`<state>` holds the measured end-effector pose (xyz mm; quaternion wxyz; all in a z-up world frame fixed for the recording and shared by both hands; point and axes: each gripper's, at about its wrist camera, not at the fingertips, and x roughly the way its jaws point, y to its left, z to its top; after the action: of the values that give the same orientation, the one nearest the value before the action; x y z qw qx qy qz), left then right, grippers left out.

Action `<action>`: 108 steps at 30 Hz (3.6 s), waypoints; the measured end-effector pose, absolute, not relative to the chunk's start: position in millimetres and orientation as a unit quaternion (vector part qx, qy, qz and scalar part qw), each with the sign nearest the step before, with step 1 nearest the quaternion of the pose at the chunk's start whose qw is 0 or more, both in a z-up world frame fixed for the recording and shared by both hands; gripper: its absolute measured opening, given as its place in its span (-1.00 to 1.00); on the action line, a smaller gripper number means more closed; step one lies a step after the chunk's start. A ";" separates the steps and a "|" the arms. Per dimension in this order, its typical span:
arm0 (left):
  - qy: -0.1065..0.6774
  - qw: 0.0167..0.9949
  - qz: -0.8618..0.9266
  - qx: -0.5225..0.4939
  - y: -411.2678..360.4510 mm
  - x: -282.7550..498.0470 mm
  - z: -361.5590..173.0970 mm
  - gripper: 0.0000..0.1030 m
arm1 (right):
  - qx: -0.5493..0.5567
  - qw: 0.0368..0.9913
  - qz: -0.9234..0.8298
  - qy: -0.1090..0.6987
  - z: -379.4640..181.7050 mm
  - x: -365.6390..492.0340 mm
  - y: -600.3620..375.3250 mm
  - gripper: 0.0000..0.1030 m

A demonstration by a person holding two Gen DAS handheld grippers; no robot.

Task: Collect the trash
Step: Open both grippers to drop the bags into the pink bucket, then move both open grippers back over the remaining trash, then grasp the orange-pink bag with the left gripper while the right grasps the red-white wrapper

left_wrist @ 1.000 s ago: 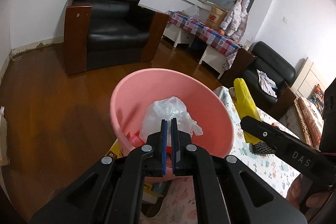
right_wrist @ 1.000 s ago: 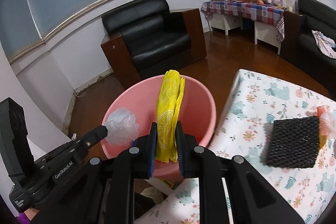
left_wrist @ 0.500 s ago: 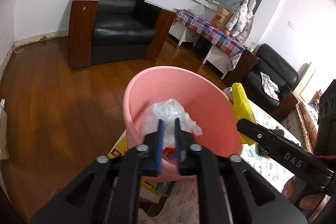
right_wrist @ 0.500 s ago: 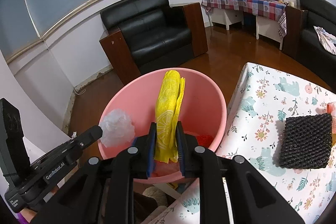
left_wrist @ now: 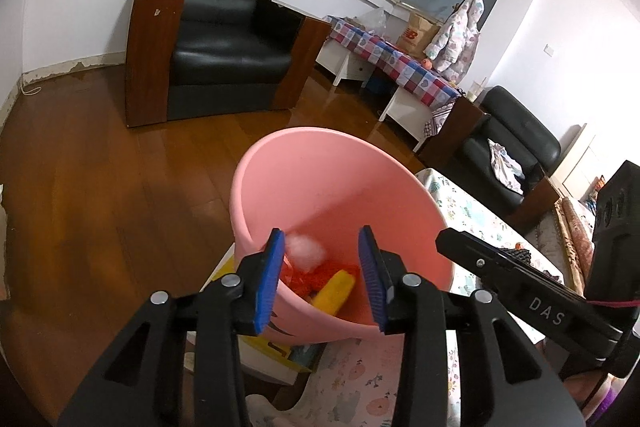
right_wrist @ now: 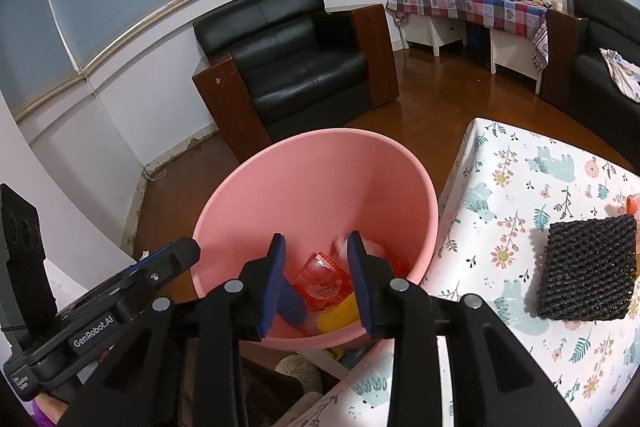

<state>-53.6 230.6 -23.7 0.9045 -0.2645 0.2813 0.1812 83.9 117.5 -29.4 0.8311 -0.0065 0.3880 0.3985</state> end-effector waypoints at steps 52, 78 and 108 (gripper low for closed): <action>0.333 0.934 -0.018 -0.126 17.6 86.1 20.4 -0.25 | 0.137 0.930 0.056 0.337 -43.6 170.7 -250.3 -0.10; 0.430 0.896 -0.038 -0.107 -50.5 227.7 -65.4 -0.25 | 0.197 0.910 0.069 0.358 -79.3 201.9 -267.3 -0.13; 0.349 0.930 -0.063 -0.100 -58.4 142.9 -18.0 -0.60 | 0.214 0.904 0.097 0.356 -78.2 203.1 -269.7 -0.87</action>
<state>142.9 -58.4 -18.0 0.9296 -0.0999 0.3492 -0.0631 203.1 -269.7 -78.2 0.9044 0.2144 0.3561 0.0966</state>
